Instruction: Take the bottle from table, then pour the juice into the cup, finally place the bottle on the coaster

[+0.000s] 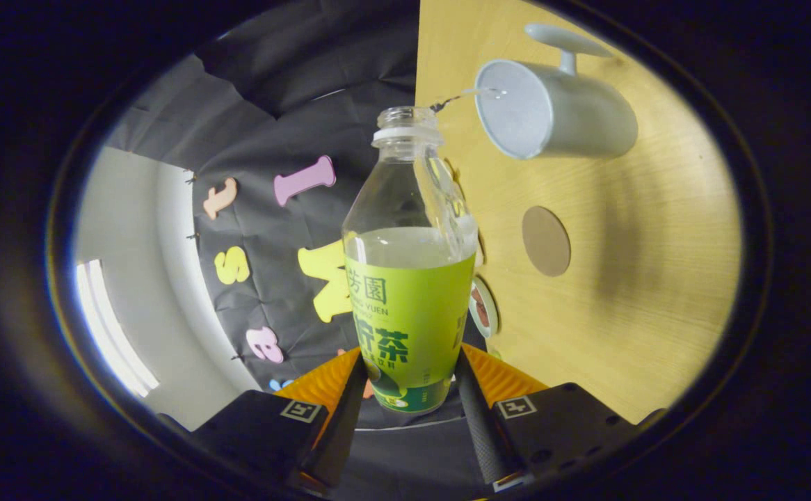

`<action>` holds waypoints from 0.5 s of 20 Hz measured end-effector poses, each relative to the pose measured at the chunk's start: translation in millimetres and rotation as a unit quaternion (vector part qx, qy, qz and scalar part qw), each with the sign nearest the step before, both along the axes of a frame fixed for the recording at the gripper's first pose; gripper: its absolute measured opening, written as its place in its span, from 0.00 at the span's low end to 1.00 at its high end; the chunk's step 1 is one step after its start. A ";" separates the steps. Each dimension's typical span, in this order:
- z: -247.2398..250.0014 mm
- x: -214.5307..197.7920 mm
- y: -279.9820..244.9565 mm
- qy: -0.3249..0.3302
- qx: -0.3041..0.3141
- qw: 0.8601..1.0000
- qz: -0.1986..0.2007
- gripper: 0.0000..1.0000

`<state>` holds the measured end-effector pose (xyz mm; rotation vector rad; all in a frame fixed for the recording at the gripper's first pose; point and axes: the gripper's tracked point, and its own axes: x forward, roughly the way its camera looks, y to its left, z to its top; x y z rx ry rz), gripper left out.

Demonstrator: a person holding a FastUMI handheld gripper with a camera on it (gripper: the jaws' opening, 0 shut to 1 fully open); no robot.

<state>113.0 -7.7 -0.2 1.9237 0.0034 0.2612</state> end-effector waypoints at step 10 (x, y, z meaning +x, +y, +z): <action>12.2 2.3 -3.6 -0.008 0.034 0.999 -0.004 0.76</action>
